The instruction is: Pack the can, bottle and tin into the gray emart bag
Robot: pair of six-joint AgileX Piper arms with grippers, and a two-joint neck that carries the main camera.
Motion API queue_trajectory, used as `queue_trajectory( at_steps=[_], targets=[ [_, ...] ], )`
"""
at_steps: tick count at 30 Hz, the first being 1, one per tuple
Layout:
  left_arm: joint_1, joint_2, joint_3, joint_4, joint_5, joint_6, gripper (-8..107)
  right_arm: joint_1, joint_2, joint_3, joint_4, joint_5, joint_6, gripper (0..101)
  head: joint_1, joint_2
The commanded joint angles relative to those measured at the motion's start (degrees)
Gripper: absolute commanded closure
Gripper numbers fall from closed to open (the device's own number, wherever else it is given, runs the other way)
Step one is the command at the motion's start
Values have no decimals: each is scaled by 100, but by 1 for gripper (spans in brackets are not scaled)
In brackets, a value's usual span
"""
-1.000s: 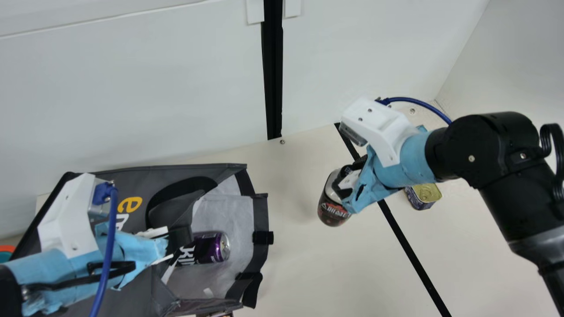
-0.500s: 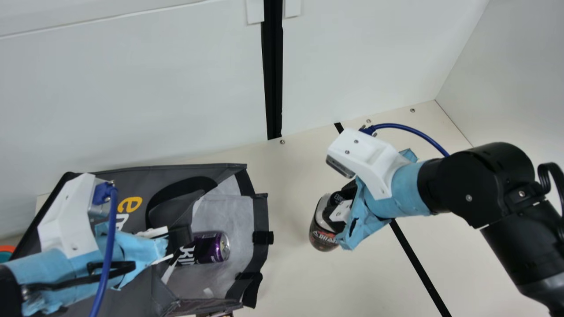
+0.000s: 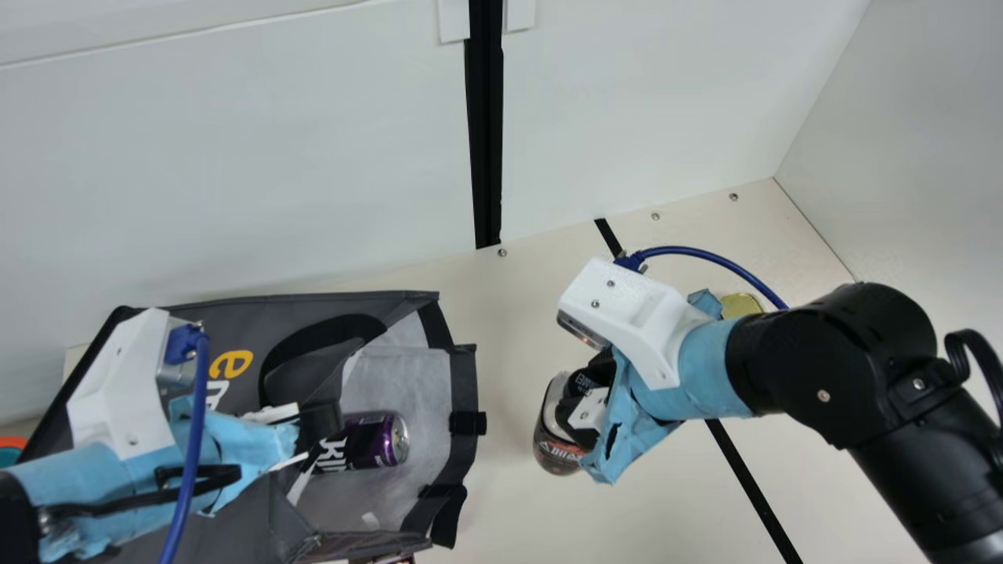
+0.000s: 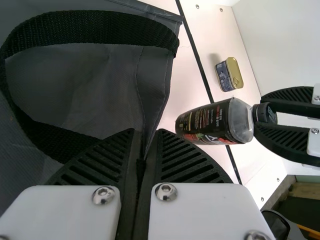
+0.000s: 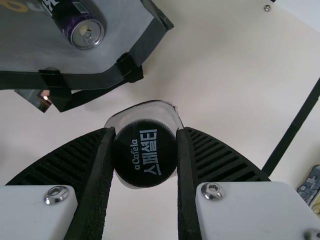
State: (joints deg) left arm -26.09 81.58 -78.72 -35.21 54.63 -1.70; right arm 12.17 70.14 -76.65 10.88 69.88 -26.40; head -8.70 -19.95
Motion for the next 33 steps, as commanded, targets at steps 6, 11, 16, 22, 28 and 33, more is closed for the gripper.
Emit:
queue_trajectory(
  at_steps=[6, 11, 16, 22, 28, 33],
  targets=[
    [0, 0, 0, 0, 0, 0, 89, 90, -35, -69, 103, 2, 64, 101, -130, -5],
    [0, 0, 0, 0, 0, 0, 89, 150, -63, -51, 153, -103, 89, 101, -130, -5],
    [0, 0, 0, 0, 0, 0, 89, 229, -62, 37, 209, -343, 136, 101, -130, -5],
    [0, 0, 0, 0, 0, 0, 89, 359, 3, 112, 256, -667, 193, 101, -130, -5],
    [0, 0, 0, 0, 0, 0, 89, 495, 117, 115, 331, -1018, 232, 101, -130, -5],
    [0, 0, 0, 0, 0, 0, 89, 594, 203, 126, 490, -1367, 238, 101, -130, -5]
  ],
)
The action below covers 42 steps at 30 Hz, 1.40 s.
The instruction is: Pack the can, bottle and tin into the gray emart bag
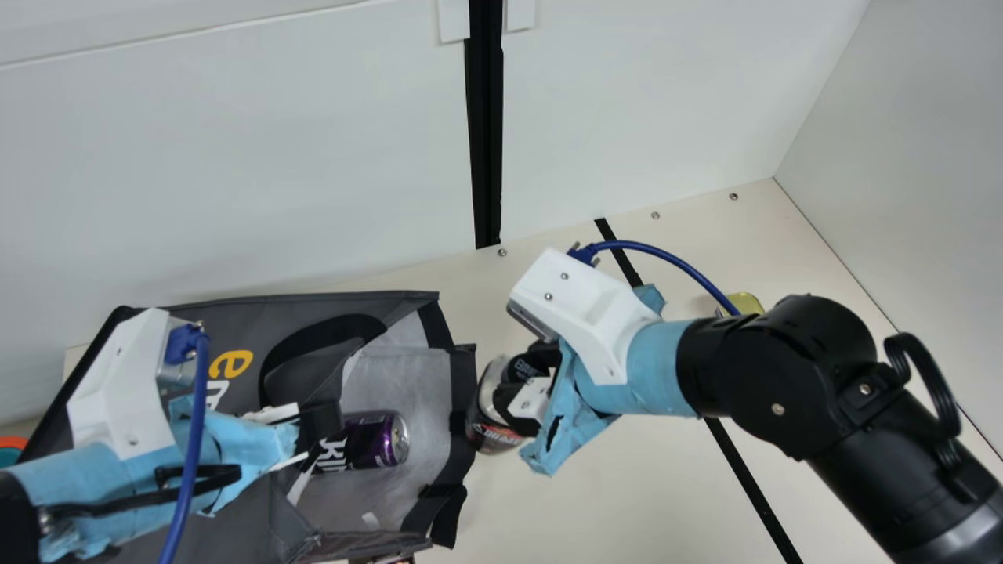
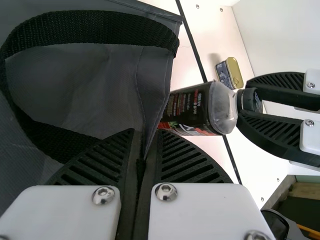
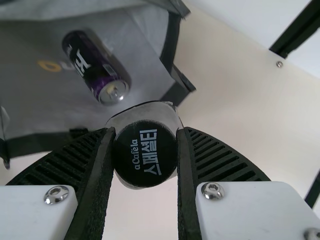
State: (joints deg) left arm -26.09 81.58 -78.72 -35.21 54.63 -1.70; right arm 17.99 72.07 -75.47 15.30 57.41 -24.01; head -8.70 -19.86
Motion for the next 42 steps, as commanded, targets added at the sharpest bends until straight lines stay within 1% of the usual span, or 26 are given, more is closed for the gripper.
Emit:
queue_trajectory(
  at_steps=[1, 7, 16, 30, 42],
  targets=[
    [0, 0, 0, 0, 0, 0, 89, 25, 23, 13, 93, -195, -8, 101, -130, -14],
    [0, 0, 0, 0, 0, 0, 89, 99, 103, 78, 403, -665, -84, 101, -130, -14],
    [0, 0, 0, 0, 0, 0, 89, 212, 190, 291, 897, -1326, -273, 101, -130, -14],
    [0, 0, 0, 0, 0, 0, 89, 459, 297, 726, 1672, -2145, -686, 101, -130, -14],
    [0, 0, 0, 0, 0, 0, 89, 824, 594, 1080, 2441, -2810, -1148, 101, -130, -14]
  ],
)
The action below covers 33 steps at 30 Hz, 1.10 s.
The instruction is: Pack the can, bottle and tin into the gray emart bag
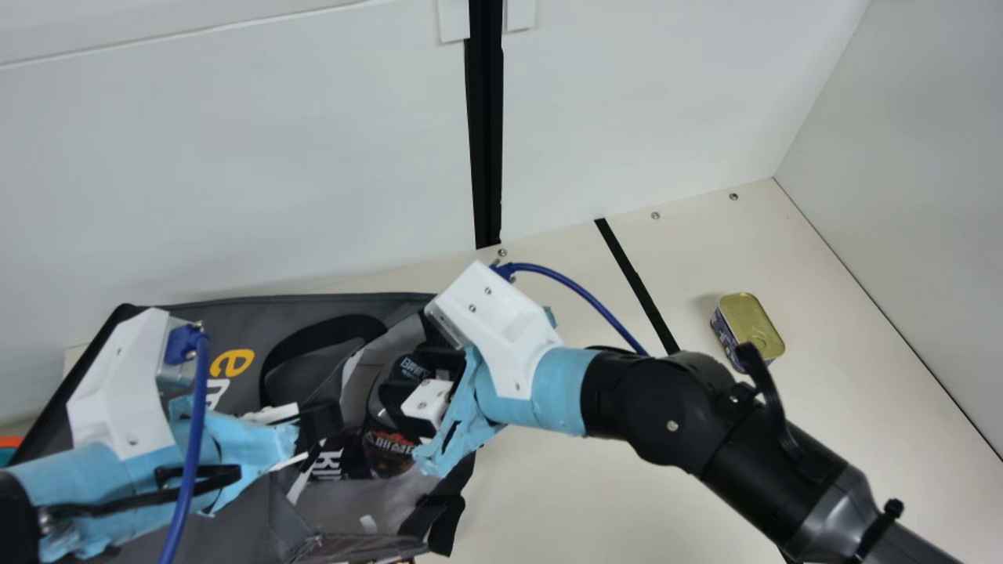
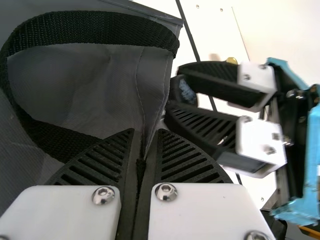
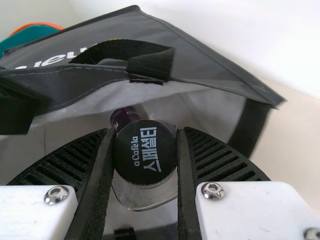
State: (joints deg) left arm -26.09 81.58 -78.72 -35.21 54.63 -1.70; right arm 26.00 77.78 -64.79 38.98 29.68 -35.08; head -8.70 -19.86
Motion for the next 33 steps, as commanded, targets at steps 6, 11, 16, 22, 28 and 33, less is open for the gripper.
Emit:
queue_trajectory(
  at_steps=[6, 11, 16, 22, 28, 33],
  targets=[
    [0, 0, 0, 0, 0, 0, 89, 197, 247, 82, 471, -293, -321, 101, -130, -14],
    [0, 0, 0, 0, 0, 0, 89, 297, 437, 110, 810, -440, -592, 101, -130, -14],
    [0, 0, 0, 0, 0, 0, 89, 347, 629, 107, 1147, -524, -888, 101, -130, -14],
    [0, 0, 0, 0, 0, 0, 89, 378, 873, 75, 1539, -587, -1251, 101, -130, -14],
    [0, 0, 0, 0, 0, 0, 89, 403, 1115, 12, 1896, -631, -1591, 101, -130, -14],
    [0, 0, 0, 0, 0, 0, 89, 413, 1304, -48, 2147, -653, -1846, 101, -130, -14]
  ],
)
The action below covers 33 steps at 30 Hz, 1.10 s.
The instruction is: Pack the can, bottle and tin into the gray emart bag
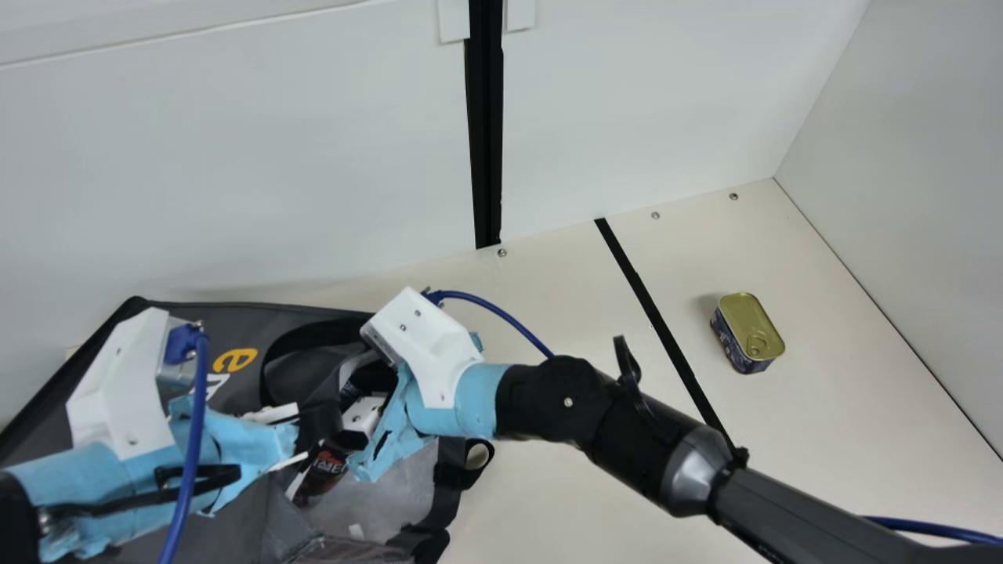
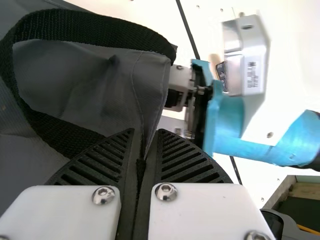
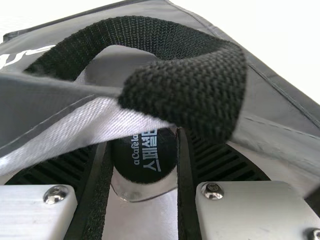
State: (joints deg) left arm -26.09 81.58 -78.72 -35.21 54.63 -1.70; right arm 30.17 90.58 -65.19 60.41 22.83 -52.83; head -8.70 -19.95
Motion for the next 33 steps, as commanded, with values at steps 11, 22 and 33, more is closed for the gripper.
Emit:
queue_trajectory(
  at_steps=[11, 22, 33],
  targets=[
    [0, 0, 0, 0, 0, 0, 89, -20, 279, -115, 341, 35, -410, 101, -130, -5],
    [0, 0, 0, 0, 0, 0, 89, -43, 332, -130, 397, 67, -524, 68, -130, -5],
    [0, 0, 0, 0, 0, 0, 89, -75, 262, -101, 351, 122, -535, 31, -130, -5]
  ],
)
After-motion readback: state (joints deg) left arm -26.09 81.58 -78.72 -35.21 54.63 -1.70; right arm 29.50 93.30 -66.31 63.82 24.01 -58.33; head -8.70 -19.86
